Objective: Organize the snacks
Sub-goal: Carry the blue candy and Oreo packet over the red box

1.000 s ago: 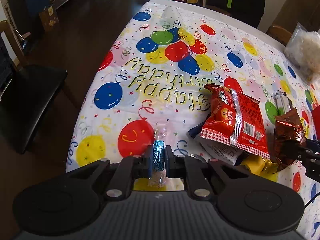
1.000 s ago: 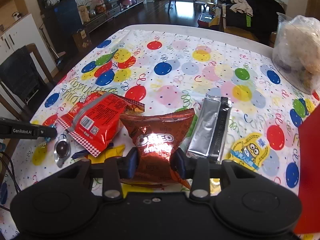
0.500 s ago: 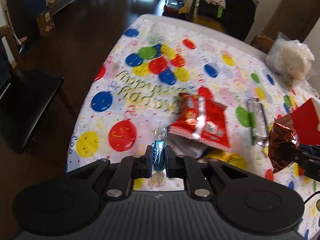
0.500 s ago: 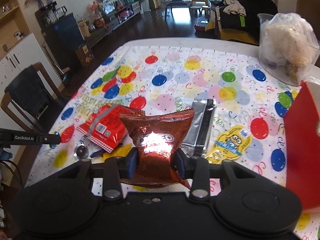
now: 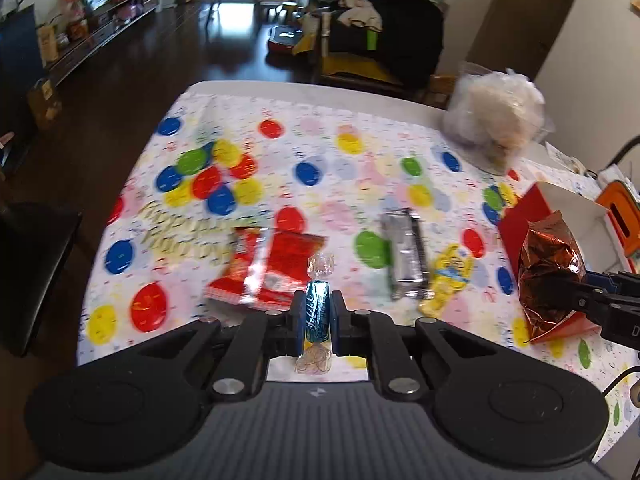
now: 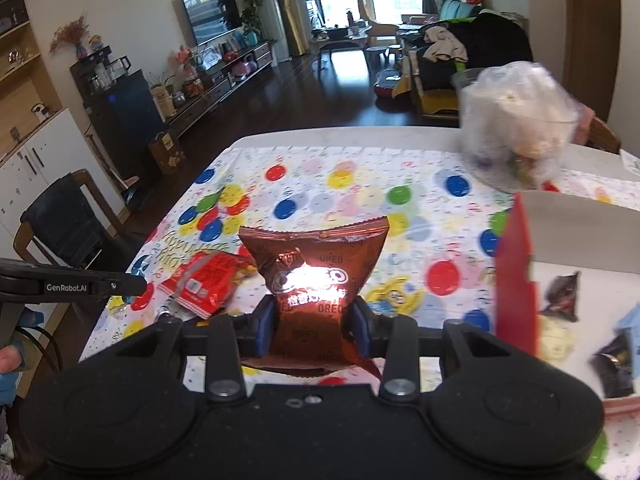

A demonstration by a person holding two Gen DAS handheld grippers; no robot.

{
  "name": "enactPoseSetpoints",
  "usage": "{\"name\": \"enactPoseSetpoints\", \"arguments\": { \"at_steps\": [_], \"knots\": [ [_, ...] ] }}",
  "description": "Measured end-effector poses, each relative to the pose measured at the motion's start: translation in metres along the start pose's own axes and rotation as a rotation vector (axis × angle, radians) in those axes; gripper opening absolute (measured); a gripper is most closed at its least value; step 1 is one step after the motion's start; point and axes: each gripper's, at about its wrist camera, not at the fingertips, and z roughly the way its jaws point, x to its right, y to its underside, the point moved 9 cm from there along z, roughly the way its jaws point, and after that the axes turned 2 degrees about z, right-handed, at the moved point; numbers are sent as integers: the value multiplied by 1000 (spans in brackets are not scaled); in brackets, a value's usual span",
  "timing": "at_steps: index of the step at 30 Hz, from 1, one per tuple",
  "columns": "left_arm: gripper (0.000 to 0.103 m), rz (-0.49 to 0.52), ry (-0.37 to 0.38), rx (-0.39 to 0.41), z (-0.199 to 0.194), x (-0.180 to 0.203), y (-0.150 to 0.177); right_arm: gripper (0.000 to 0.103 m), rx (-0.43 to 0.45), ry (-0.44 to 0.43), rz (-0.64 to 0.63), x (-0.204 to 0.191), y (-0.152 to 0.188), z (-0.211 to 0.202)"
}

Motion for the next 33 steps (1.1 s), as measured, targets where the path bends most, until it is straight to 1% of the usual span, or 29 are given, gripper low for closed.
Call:
{"name": "enactPoseSetpoints", "arguments": {
  "at_steps": [6,16,24,33],
  "knots": [
    [12,45,45,12,1,52,-9,38,20,41,26,42,-2,-23],
    [12,136,106,4,12,145,-18,38,59,97,82,119,-4,-56],
    [12,215,139,-4,26,218,-24,38,61,127,116,174,-3,-65],
    [12,284,165,-57,52,282,-25,38,35,175,145,233,2,-66]
  ]
}}
